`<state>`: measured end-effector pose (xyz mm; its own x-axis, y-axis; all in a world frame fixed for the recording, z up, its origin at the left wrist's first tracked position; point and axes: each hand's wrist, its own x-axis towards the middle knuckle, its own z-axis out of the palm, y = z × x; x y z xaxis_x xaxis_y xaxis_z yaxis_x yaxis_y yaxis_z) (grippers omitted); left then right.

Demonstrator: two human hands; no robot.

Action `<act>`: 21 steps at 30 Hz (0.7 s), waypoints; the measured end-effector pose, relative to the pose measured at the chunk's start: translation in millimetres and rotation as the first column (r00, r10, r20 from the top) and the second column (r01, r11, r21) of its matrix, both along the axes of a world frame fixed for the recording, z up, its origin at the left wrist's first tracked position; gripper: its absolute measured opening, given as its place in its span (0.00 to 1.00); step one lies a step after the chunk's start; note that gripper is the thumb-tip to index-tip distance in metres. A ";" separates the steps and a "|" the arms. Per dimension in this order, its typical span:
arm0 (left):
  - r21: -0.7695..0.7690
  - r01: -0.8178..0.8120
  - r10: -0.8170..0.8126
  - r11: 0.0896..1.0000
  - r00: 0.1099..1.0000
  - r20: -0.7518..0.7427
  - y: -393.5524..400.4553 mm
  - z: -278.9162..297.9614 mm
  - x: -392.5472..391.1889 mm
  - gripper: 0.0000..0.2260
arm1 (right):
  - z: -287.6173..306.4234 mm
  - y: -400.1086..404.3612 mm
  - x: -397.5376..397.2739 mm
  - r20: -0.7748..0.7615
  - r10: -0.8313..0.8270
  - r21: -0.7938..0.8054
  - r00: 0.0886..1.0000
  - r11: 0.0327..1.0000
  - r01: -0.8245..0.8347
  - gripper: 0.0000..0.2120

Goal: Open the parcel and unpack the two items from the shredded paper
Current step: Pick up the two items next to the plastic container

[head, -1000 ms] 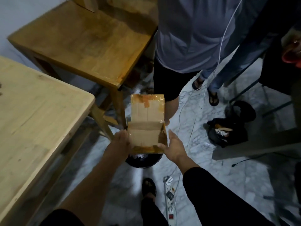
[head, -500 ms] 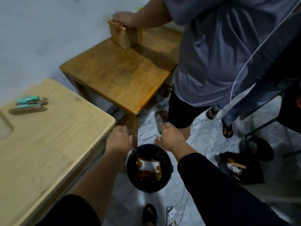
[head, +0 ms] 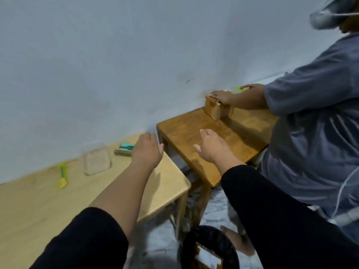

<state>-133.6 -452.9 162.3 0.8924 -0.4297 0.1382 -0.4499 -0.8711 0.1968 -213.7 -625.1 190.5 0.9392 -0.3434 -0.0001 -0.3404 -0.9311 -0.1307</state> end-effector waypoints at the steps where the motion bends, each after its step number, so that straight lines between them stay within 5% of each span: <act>1: 0.007 -0.036 0.036 0.999 0.999 0.009 12.6 5.2 5.2 0.18 | 3.3 9.5 9.9 0.012 0.021 0.003 1.000 1.000 -0.021 0.30; 12: -0.017 -0.299 0.298 0.954 0.954 -0.025 144.3 -5.8 79.7 0.19 | -11.1 118.1 121.6 -0.043 0.240 0.107 0.970 0.966 -0.235 0.30; 21: -0.011 -0.415 0.404 0.910 0.892 -0.201 192.5 -77.4 139.5 0.23 | -84.9 149.8 200.5 -0.112 0.298 0.231 0.948 0.936 -0.267 0.30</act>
<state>5.9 -260.4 84.9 0.9991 -0.0171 -0.0389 -0.0050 -0.9561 0.2930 -13.2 -475.3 105.6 0.9819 -0.0414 -0.1847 -0.0970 -0.9480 -0.3031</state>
